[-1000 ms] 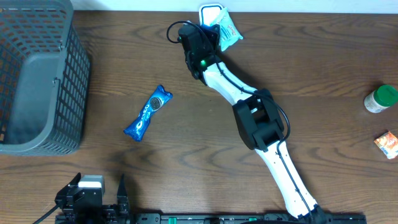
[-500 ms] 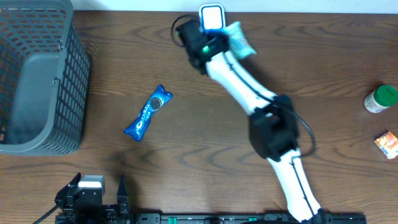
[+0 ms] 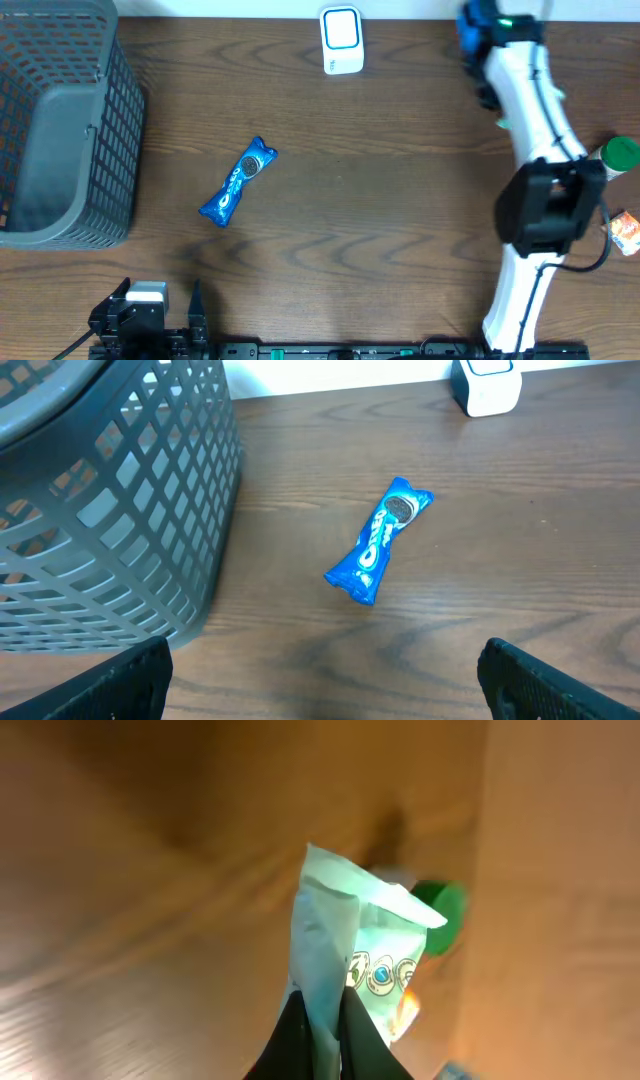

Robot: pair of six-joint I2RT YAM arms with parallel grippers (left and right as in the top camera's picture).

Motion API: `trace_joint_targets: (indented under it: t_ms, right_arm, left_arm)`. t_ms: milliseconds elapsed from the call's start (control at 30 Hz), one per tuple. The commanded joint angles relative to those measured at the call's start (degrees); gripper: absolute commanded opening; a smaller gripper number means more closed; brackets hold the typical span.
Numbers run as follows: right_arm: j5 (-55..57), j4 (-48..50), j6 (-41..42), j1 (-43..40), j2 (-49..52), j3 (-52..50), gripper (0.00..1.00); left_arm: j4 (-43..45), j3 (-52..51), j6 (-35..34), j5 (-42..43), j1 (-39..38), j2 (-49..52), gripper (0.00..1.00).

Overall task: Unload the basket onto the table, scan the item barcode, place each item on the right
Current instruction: 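Carry the wipes pack to the right table edge and release it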

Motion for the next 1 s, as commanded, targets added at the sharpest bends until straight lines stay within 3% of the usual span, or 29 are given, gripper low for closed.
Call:
trace_joint_targets:
  t_ms: [0,167,333,967]
  right_arm:
    - [-4.81,3.39,2.45,-4.35,0.50,-6.12,0.01]
    - [-6.91,15.58,-5.29,-10.71,0.50,-15.45,0.01]
    - [-6.88,22.38,-9.49,-14.84,0.50,-17.40,0.01]
    - [-2.16,29.44,-15.78,-23.06,0.50,-17.40,0.01]
  left_arm:
    - [-0.11,0.02,0.52,0.72,0.20,-0.37,0.98]
    - [-0.11,0.02,0.55,0.72,0.20,-0.37,0.98]
    - [-0.11,0.02,0.52,0.72,0.20,-0.37,0.98]
    - [-0.11,0.02,0.55,0.72,0.20,-0.37,0.98]
